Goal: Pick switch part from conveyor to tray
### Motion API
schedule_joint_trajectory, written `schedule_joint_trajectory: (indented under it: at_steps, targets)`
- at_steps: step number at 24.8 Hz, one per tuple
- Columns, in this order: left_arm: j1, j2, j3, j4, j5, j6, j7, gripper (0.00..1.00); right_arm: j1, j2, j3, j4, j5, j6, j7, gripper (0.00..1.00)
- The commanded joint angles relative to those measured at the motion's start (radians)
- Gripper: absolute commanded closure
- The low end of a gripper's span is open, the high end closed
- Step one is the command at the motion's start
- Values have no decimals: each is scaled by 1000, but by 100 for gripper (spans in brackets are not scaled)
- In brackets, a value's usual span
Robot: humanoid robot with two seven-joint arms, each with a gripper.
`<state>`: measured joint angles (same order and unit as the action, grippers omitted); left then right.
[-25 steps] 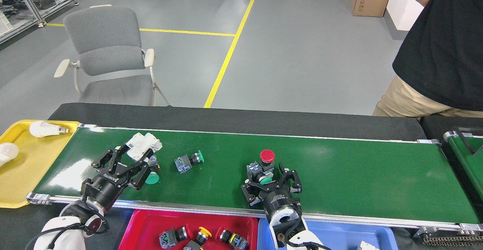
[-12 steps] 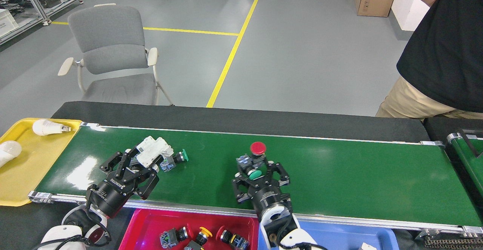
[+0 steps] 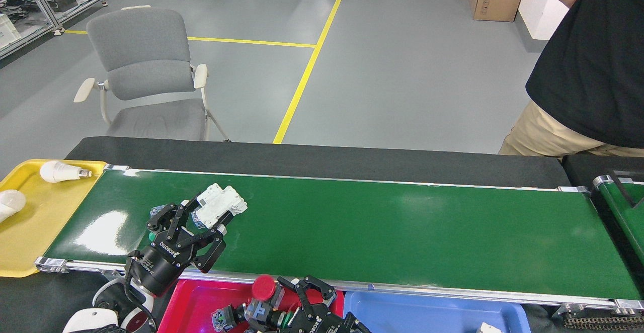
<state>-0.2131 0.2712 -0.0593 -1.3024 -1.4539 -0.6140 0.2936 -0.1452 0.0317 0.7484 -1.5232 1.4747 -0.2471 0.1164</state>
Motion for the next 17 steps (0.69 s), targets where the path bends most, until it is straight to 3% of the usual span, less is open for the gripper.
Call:
schedule_joint_trajectory:
  at_steps: [1,5,8,12,15,17]
  targets:
    - [-9,-9,-4,-20,-2,0,-2,89,21,2,-33,-67,-5,5,-8,0]
    - [14,-55,-40,-64,-5,7,-51,89,228,-13,-305,-241,-14,135,-15,0]
    - [34,-127,-65,-118,-22,16,-102,89,294,-7,-561,-244,-28,224,-139,0]
    - [89,-308,-158,-202,-193,14,-157,86,383,-30,-909,-215,-194,226,-185,0]
    - [167,-409,-278,-245,-338,22,-160,82,444,-124,-1027,-212,-269,144,-190,0]
    - [215,-415,-375,-262,-362,77,-162,66,449,-147,-1067,-199,-304,97,-189,0]
